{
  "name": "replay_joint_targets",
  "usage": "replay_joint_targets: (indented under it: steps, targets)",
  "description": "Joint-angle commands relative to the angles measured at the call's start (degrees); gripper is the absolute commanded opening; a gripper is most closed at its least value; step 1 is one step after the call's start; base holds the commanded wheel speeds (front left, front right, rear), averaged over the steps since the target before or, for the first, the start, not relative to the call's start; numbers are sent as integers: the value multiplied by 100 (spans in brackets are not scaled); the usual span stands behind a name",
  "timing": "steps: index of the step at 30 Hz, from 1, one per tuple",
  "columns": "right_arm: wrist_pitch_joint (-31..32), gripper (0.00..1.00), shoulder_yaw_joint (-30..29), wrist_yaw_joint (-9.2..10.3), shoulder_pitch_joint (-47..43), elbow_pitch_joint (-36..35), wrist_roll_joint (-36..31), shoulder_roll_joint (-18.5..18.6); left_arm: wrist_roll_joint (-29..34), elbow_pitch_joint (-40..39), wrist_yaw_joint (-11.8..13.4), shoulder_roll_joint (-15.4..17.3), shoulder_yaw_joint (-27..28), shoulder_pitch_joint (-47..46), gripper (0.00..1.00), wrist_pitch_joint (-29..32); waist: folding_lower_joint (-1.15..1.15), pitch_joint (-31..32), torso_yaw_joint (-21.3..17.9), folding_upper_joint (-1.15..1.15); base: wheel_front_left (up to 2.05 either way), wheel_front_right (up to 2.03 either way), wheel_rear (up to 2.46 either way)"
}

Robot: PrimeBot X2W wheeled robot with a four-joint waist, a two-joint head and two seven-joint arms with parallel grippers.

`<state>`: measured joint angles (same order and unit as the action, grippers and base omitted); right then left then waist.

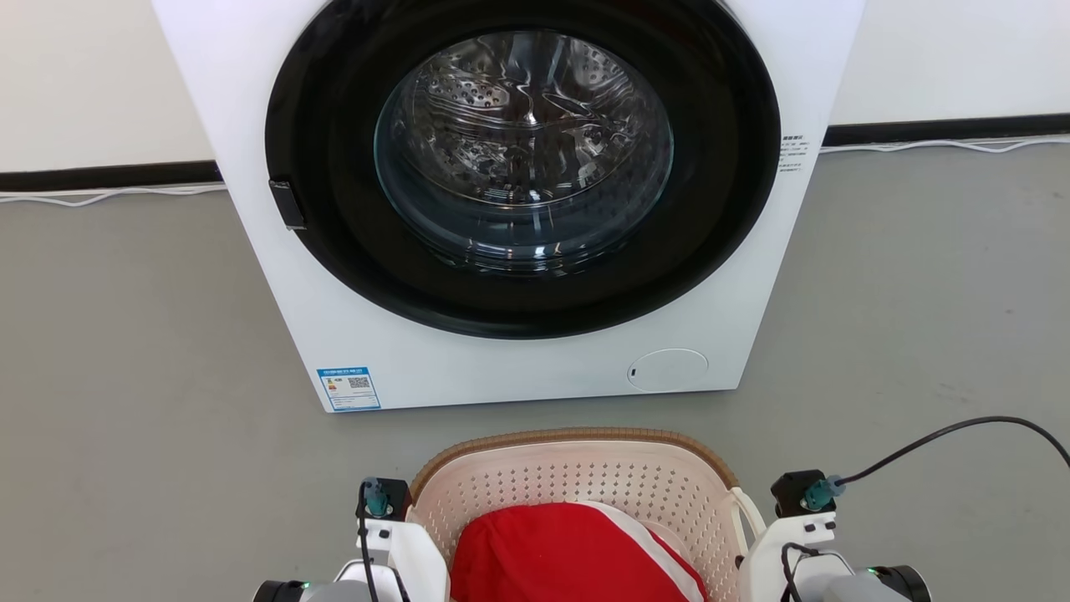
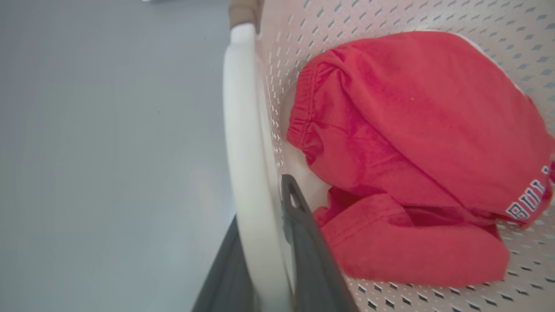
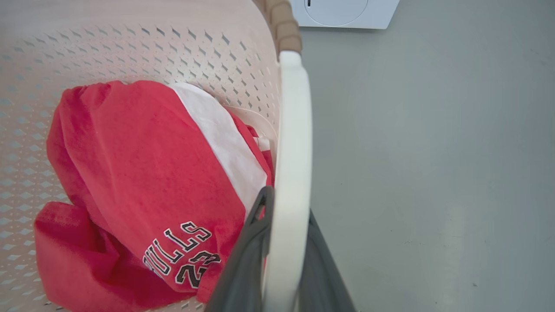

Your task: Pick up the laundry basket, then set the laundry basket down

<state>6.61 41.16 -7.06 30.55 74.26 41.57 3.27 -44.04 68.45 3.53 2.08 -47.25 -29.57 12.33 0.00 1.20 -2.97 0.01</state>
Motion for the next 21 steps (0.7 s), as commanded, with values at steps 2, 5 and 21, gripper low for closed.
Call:
replay_joint_targets:
  steps: [2,5,21]
  targets:
    - [-59,0,143,-43,38,-145,63,-39,-69,-99,36,80,48,-134,0,-90,0,-2,5,-1,0,0,0]
    - [-72,0,189,-43,51,-132,96,-39,-157,-69,53,80,-32,-153,0,-108,0,-1,6,-1,0,0,0]
    - [-175,0,369,-43,116,-82,257,-39,-509,68,77,80,-416,-259,0,-216,0,1,18,-1,0,0,0]
